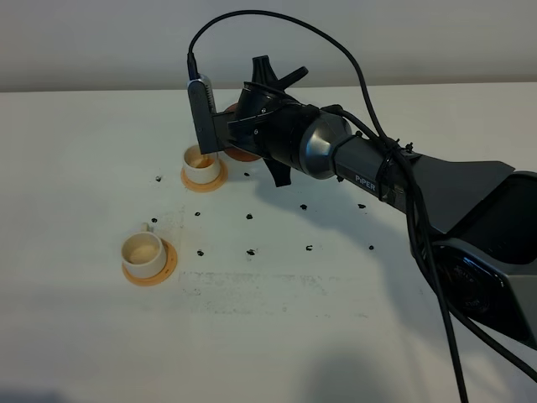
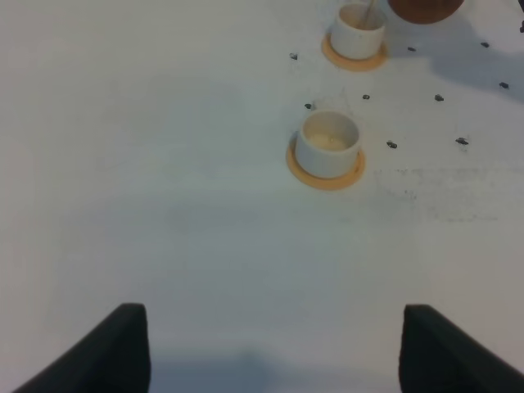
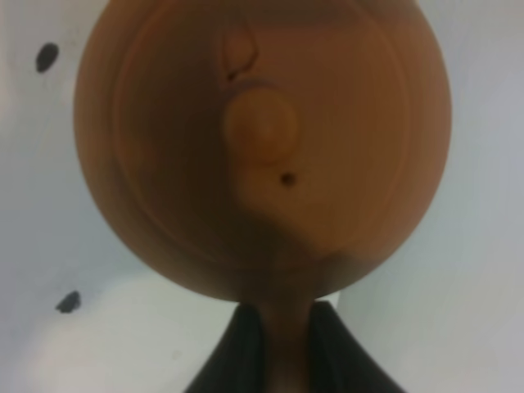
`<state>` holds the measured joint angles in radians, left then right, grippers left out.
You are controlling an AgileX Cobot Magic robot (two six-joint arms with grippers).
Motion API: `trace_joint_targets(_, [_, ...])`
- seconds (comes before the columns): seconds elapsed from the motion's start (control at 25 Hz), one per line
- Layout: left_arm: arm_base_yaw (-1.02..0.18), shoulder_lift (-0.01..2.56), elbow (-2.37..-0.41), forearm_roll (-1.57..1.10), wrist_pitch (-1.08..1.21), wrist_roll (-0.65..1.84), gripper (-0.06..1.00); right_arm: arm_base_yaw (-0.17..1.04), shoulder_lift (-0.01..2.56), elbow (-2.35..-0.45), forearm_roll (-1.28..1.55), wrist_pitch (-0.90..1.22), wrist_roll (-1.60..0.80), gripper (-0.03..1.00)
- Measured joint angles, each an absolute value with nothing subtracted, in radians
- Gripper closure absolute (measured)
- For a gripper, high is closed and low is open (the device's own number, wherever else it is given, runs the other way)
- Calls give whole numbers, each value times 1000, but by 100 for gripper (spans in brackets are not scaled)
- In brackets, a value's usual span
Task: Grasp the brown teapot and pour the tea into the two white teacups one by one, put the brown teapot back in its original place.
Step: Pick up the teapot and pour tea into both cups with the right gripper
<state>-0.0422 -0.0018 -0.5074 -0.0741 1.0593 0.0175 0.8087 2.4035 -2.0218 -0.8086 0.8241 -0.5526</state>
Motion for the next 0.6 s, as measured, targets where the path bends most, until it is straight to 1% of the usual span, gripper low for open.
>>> trace_joint_targets(0.6, [-42, -2, -507, -74, 1059, 17, 34, 814, 2404, -2022, -835, 799, -586, 84])
